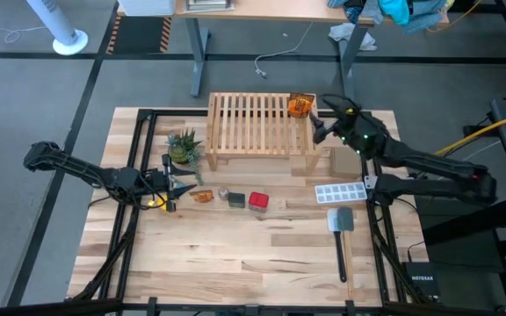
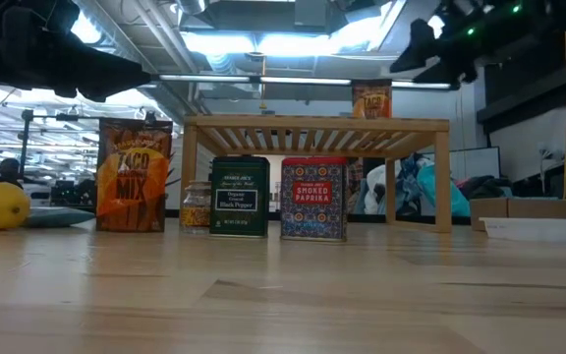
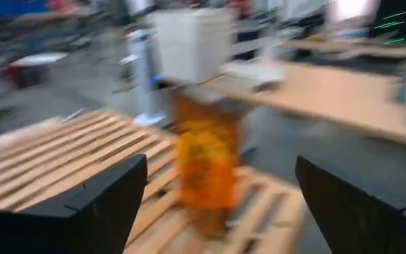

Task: Shelf spices
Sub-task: Remove the orange seasoning pack from the shelf

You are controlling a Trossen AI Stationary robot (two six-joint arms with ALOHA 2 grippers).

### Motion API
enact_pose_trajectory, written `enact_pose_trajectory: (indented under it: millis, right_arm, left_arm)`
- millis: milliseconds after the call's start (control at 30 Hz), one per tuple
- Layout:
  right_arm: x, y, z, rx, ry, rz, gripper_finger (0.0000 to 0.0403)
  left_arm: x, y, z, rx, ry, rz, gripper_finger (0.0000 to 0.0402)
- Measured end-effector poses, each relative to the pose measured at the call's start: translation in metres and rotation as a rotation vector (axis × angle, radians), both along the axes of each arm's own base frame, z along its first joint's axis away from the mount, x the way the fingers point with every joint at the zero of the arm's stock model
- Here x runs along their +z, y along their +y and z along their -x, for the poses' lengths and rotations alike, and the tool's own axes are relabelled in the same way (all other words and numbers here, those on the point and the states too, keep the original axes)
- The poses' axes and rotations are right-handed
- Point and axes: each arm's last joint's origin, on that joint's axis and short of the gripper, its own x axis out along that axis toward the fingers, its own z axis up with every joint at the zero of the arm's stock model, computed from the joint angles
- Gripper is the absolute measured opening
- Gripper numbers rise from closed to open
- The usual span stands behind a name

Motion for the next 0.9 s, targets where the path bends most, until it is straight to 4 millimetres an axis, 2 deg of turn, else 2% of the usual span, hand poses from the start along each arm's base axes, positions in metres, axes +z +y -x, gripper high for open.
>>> enact_pose_trajectory:
  millis: [67, 267, 467, 600, 733, 900]
  right_arm:
    - [-0.006, -0.006, -0.004, 0.035, 0.026, -0.023, 0.0367]
    - [-0.025, -0.033, -0.01, -0.026, 0.107, -0.075, 0.0367]
    - [-0.039, -0.059, -0.019, 0.089, 0.075, -0.106, 0.0367]
    - [-0.047, -0.07, -0.026, 0.163, 0.054, -0.108, 0.0361]
    - [-0.054, -0.073, -0.032, 0.219, 0.062, -0.11, 0.0318]
    - [-0.057, -0.073, -0.033, 0.234, 0.083, -0.121, 0.022]
  left_arm:
    - [0.0, 0.0, 0.0, 0.0, 0.0, 0.0, 0.0182]
    - [0.0, 0.0, 0.0, 0.0, -0.001, 0.007, 0.0182]
    - [0.0, 0.0, 0.0, 0.0, -0.001, 0.009, 0.0182]
    - [0.0, 0.0, 0.0, 0.0, -0.001, 0.01, 0.0182]
    - [0.0, 0.0, 0.0, 0.0, 0.001, 0.009, 0.0182]
    - [-0.001, 0.0, 0.0, 0.0, 0.008, 0.007, 0.0182]
